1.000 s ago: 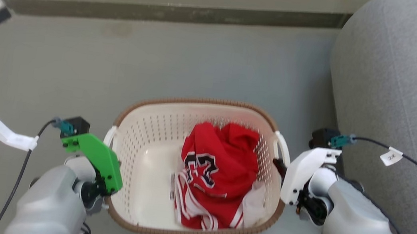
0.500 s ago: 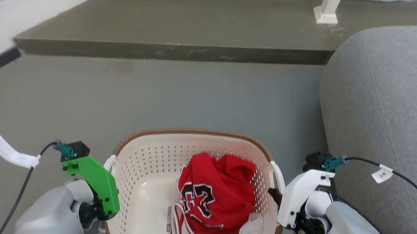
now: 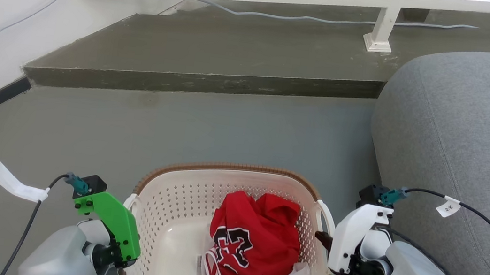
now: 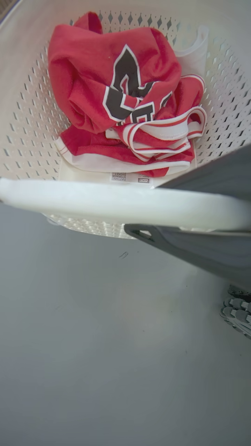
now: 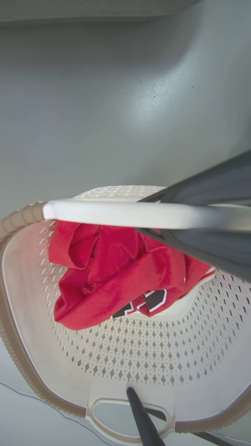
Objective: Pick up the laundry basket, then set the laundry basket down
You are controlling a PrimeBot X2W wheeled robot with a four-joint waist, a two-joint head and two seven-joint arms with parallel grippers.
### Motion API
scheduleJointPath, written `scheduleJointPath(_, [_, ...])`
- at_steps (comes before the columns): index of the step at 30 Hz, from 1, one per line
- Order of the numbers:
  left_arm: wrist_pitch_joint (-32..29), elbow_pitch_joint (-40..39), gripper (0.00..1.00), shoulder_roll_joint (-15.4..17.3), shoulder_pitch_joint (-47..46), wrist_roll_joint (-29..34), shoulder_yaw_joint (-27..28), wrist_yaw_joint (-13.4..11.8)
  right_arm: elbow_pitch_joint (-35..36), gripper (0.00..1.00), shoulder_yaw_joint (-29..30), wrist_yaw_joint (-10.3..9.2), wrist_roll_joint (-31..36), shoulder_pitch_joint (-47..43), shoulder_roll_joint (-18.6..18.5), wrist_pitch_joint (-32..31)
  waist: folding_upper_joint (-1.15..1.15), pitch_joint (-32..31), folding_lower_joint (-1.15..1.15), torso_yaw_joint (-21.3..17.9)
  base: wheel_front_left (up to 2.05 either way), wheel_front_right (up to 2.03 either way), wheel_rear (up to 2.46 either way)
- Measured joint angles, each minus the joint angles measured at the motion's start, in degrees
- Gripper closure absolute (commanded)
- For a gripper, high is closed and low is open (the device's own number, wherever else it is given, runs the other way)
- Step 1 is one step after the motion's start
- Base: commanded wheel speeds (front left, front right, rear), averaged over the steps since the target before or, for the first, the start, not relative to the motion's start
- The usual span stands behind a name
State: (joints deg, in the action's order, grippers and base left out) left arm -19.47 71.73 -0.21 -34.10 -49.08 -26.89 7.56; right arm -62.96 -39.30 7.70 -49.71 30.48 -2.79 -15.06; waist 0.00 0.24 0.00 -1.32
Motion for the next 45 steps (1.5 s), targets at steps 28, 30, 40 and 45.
scheduleJointPath(28, [-2.19, 0.14, 1.0, 0.01, 0.15, -1.18, -0.89, 0.0, 1.44, 1.0, -1.82, -0.04, -3.33, -0.48, -1.22, -1.71, 0.0, -0.36, 0.0, -0.15, 0.0, 0.0, 0.0])
scheduleJointPath(30, [-2.2, 0.14, 1.0, 0.0, 0.15, -1.18, -0.92, 0.0, 1.48, 1.0, -1.93, -0.04, -3.41, -0.48, -1.26, -1.71, 0.0, -0.32, 0.0, -0.13, 0.0, 0.0, 0.0])
scheduleJointPath(40, [-2.25, 0.2, 1.0, 0.01, 0.15, -1.72, -1.13, 0.0, 1.93, 1.0, -2.46, -0.04, -3.91, -0.48, -1.52, -1.71, 0.0, -0.06, 0.0, 0.0, 0.0, 0.0, 0.0])
scheduleJointPath(45, [-2.23, 0.2, 1.0, 0.03, 0.15, -1.76, -1.3, 0.0, 2.33, 1.0, -2.88, -0.05, -4.33, -0.48, -1.71, -1.64, 0.0, 0.29, 0.0, 0.12, 0.0, 0.0, 0.0])
